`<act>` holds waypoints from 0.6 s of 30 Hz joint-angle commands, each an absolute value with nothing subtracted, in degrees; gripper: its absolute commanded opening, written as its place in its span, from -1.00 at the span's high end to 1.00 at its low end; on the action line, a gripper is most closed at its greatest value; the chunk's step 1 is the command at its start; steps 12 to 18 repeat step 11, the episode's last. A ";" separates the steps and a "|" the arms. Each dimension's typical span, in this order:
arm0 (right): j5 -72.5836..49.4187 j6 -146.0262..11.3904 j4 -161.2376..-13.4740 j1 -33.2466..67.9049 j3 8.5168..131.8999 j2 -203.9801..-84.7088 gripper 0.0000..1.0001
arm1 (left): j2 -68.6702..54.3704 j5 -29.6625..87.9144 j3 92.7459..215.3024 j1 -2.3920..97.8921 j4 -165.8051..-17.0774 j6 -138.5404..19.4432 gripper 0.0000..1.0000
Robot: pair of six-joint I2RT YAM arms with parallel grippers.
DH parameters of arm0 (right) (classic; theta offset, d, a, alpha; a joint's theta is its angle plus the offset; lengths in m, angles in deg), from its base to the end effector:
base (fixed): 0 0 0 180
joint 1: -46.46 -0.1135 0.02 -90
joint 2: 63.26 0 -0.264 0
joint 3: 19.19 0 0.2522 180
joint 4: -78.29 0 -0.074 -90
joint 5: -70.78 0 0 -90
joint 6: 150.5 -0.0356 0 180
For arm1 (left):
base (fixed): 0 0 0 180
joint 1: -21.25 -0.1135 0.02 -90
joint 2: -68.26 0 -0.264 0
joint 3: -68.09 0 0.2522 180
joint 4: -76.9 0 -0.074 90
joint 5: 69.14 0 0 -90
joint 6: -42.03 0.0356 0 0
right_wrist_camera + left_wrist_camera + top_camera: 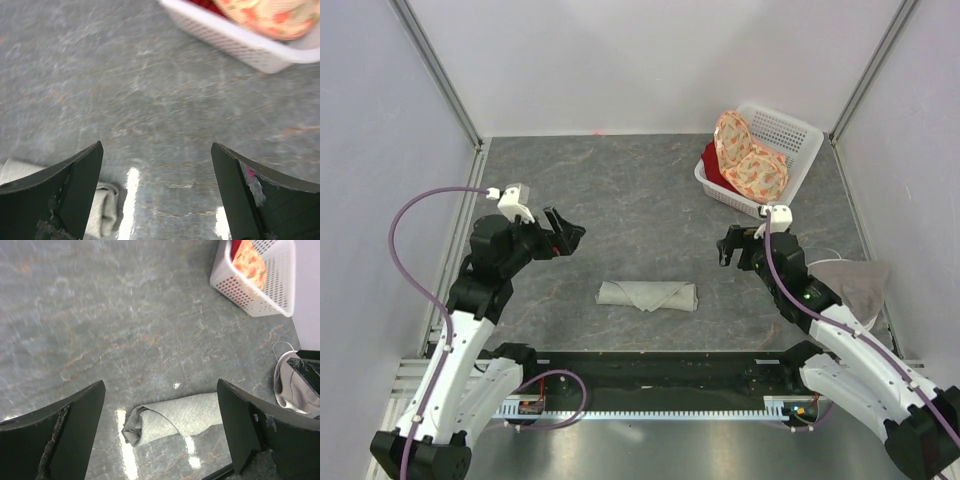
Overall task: Fold the napkin, place the utensils inside, and roll it up
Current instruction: Roll the napkin with the utensil
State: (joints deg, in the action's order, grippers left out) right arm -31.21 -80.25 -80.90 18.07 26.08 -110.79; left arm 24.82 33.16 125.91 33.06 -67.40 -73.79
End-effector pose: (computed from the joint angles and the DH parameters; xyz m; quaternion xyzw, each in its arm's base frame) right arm 0.1741 0.0857 0.2556 -0.0051 0.8316 0.1441 0.5363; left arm 0.1687 -0.0430 0.3181 -0.0401 0.8222 -0.2646 0.5024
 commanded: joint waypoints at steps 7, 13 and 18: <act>-42.42 -79.49 -83.21 18.16 20.77 -102.55 -0.96 | 28.27 30.71 125.54 33.03 -63.41 -66.08 -1.00; -42.34 -79.75 -83.12 18.16 19.89 -102.29 -0.96 | 28.62 30.36 125.63 33.03 -63.59 -66.07 -1.00; -42.34 -79.75 -83.12 18.16 19.89 -102.29 -0.96 | 28.62 30.36 125.63 33.03 -63.59 -66.07 -1.00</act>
